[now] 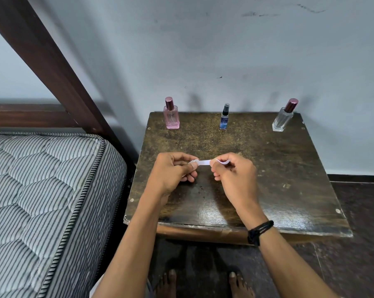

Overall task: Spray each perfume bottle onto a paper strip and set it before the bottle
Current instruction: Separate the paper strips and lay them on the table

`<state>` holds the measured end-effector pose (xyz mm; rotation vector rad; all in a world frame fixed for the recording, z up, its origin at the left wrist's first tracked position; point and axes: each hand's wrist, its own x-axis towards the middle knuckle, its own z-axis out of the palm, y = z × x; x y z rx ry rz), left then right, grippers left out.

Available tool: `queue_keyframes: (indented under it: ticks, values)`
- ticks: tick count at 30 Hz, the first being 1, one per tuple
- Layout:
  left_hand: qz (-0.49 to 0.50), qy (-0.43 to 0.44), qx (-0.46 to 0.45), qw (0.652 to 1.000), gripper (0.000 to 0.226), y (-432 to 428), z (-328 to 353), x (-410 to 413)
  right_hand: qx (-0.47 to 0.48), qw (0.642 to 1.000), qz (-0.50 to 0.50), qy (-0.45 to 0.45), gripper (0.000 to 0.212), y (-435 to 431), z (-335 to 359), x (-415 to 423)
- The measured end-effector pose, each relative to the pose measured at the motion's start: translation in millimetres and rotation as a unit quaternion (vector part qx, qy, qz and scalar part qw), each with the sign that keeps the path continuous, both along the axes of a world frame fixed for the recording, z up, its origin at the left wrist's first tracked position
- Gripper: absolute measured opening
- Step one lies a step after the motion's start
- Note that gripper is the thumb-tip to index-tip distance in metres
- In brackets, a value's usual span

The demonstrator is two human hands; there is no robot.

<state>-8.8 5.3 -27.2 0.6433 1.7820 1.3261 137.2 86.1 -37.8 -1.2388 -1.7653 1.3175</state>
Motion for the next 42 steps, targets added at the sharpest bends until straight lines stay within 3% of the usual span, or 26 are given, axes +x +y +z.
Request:
queue_keyframes:
  ticks: [12,20,27,30,35,42]
  values:
    - [0.016,-0.027,-0.009,0.999,0.006,1,-2,1,0.006,1.000,0.007,0.005,0.016,-3,2,0]
    - [-0.100,0.045,0.009,0.994,0.019,-2,1,-1,-0.033,0.998,0.012,0.045,0.012,8,5,6]
    - [-0.116,0.091,-0.039,0.988,0.014,-2,-5,-3,-0.030,0.999,0.032,0.010,0.008,10,2,6]
    - [-0.118,0.124,-0.067,0.983,0.010,-6,-4,-9,-0.027,0.998,-0.032,0.036,0.012,24,8,15]
    - [-0.072,0.028,0.008,0.997,0.015,-14,9,-19,-0.006,0.996,-0.066,0.053,0.014,38,11,28]
    - [-0.059,0.026,-0.003,0.998,0.014,-17,8,-23,-0.030,0.996,-0.037,0.073,0.008,31,5,22]
